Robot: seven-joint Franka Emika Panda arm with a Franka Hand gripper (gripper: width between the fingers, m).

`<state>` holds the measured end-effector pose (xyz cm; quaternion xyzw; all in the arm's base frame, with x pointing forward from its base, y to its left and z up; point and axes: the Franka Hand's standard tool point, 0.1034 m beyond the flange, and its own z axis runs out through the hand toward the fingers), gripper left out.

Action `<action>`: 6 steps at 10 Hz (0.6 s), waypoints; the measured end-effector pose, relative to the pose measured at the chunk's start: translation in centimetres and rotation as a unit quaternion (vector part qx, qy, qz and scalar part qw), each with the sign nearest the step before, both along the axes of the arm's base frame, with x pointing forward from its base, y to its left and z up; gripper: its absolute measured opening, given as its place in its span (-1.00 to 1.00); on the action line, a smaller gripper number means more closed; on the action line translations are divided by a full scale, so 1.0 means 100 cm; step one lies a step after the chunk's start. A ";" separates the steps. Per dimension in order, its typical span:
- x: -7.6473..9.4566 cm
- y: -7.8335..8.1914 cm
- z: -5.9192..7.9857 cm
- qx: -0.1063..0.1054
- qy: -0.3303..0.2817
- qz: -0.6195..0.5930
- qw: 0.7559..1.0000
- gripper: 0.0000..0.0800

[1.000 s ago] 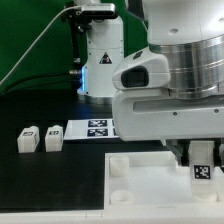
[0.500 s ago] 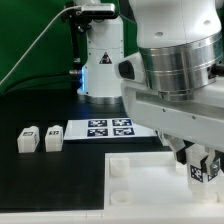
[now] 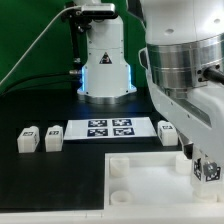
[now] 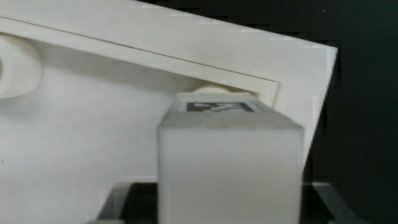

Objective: Assemble one leg

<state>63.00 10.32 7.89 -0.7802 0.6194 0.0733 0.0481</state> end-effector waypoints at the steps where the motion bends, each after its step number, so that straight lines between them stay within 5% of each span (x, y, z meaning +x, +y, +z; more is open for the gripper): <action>1: -0.001 0.001 -0.001 0.001 -0.005 0.036 0.999 0.02; 3: -0.004 0.011 -0.002 0.005 -0.016 0.114 0.993 0.57; 6: -0.005 0.012 -0.002 0.013 -0.039 0.264 0.964 0.62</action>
Offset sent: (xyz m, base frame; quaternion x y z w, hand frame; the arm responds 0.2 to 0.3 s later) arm -0.0108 0.0097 0.0127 -0.0658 0.0605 -0.2996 0.9499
